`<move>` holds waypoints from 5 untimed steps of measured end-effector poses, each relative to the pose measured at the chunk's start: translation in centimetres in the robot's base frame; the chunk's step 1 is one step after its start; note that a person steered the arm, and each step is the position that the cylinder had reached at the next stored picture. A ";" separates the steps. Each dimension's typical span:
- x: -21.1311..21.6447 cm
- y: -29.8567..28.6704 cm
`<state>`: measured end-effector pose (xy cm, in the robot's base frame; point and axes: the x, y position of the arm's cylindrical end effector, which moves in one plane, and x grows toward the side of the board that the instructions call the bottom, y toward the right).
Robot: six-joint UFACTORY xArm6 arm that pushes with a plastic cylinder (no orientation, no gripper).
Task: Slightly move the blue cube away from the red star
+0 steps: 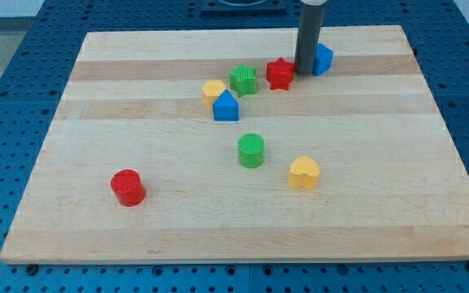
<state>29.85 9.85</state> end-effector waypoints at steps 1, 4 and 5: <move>-1.4 0.0; -1.5 2.6; 1.0 3.0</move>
